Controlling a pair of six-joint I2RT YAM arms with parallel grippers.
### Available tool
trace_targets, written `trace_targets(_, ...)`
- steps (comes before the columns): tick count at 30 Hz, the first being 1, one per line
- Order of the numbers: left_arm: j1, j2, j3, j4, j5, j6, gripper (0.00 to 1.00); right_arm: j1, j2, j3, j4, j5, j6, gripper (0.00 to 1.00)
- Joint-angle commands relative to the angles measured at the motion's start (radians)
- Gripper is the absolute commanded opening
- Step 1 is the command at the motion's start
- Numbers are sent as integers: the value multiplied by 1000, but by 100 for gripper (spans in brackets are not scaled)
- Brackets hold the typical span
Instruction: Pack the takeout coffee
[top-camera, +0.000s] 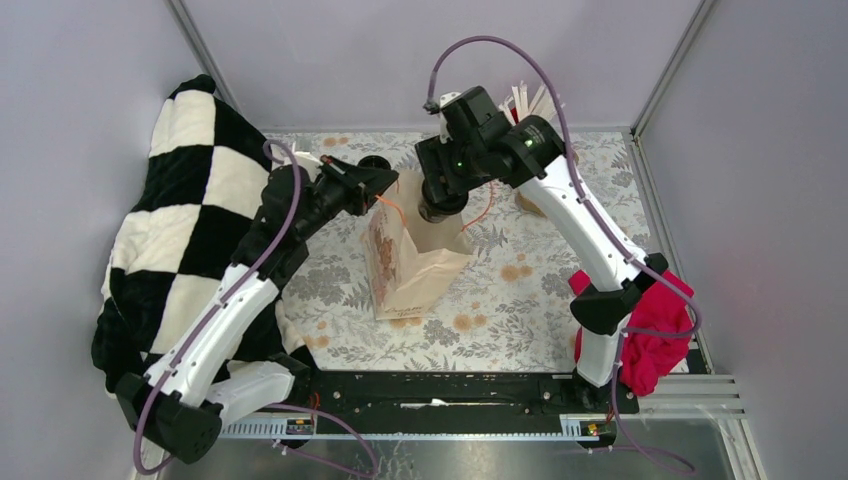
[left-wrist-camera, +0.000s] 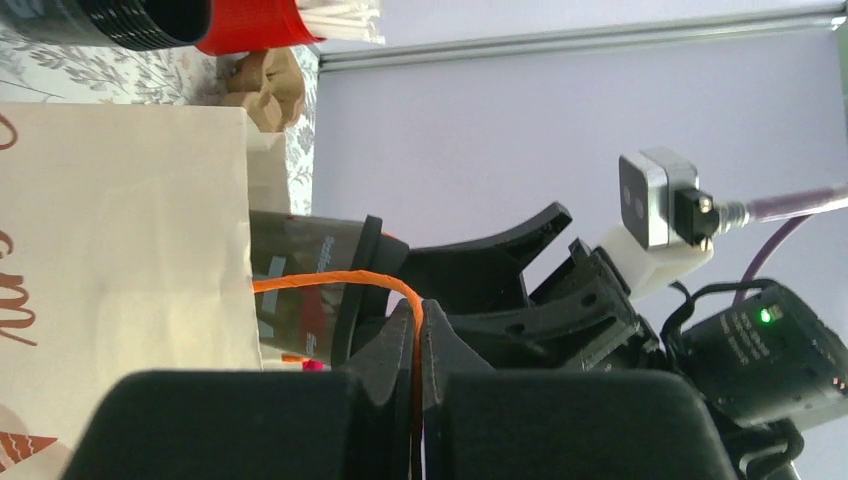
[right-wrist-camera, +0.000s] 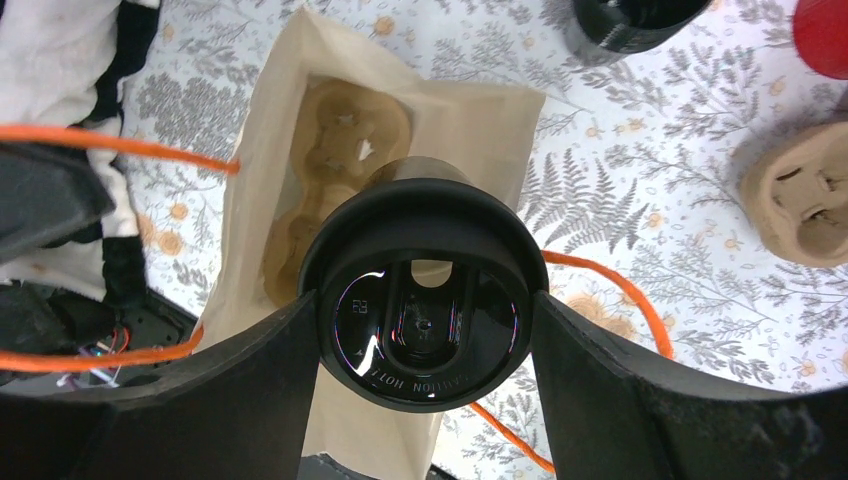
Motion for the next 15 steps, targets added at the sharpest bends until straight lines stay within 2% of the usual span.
trace_targets(1,47,-86,-68,1,-19,-58,0,64,5,-18,-9,15,47,9)
trace_targets(4,62,-84,-114,111,18,-123,0,70,6,-26,-4,10,58,10)
trace_targets(7,80,-7,-95,238,156,-131,0,69,14,21,-10,14,37,10)
trace_targets(11,107,132,65,214,333,-4,0,70,-16,-10,41,-39,6,10)
trace_targets(15,105,250,278,56,440,188,0,69,-90,-117,111,-48,-15,10)
